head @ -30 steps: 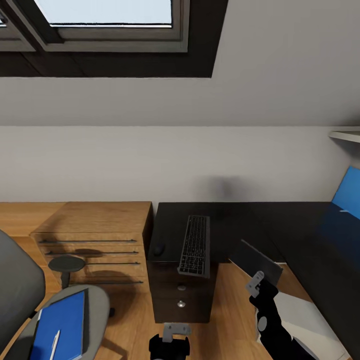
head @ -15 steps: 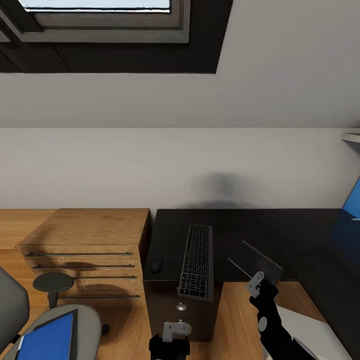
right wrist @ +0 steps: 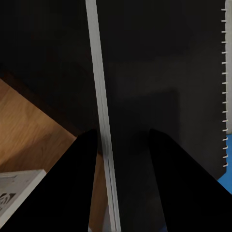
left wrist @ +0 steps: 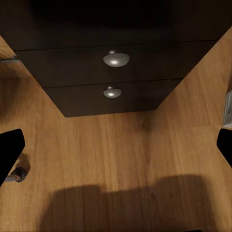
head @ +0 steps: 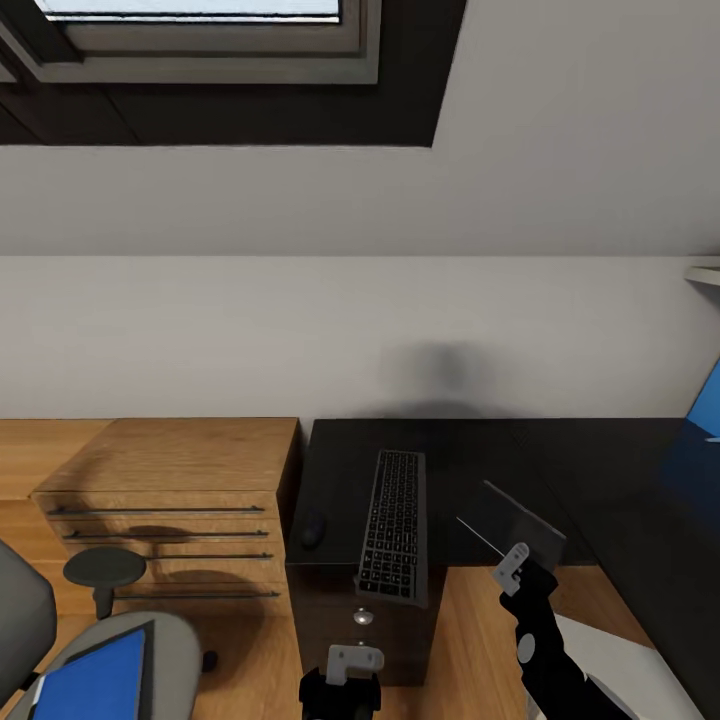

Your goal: In the bedroom, organize the workspace by keeping the computer under the desk, ensuring the monitor is on the desk, placing the keyboard on the desk next to the monitor, placing the mouse on the desk next to the keyboard, moving the folder from the swivel chair onto the desk next to the mouse, stacking the notebook on top of the folder with the pen on top of the notebook, and positioning the swivel chair next to the desk.

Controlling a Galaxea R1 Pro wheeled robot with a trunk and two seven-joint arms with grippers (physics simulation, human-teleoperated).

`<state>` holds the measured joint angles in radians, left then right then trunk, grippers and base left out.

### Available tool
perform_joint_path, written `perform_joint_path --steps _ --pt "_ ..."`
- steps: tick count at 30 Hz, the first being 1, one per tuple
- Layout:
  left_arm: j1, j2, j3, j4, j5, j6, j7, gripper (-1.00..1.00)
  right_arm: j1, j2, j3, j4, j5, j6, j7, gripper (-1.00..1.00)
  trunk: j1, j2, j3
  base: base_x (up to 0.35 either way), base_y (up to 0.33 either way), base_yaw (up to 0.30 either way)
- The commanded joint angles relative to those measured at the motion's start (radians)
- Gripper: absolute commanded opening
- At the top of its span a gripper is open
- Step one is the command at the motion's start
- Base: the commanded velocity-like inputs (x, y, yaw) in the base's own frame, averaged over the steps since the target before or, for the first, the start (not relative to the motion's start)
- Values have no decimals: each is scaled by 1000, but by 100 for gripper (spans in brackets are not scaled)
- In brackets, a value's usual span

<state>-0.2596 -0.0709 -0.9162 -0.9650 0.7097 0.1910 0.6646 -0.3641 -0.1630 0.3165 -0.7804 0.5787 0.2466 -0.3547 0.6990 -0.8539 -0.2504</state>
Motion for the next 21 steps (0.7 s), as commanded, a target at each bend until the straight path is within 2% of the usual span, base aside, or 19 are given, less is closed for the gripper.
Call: perform_joint_path --steps 1,6,14,21 --pt "-1 0 -3 -1 4 4 7 100 -1 -1 5 0 7 8 -4 -100 0 -1 -1 0 0 0" --pt "-1 2 -2 -1 2 4 7 100 -1 -1 6 1 7 4 -4 -100 0 -1 -1 32 0 0" --pt "-1 3 -3 -3 1 2 7 100 -1 0 7 1 7 4 -4 -100 0 -1 -1 191 0 0" --pt "-1 3 1 -9 1 2 9 100 -1 0 9 1 7 4 -4 -100 0 -1 -1 18 0 0"
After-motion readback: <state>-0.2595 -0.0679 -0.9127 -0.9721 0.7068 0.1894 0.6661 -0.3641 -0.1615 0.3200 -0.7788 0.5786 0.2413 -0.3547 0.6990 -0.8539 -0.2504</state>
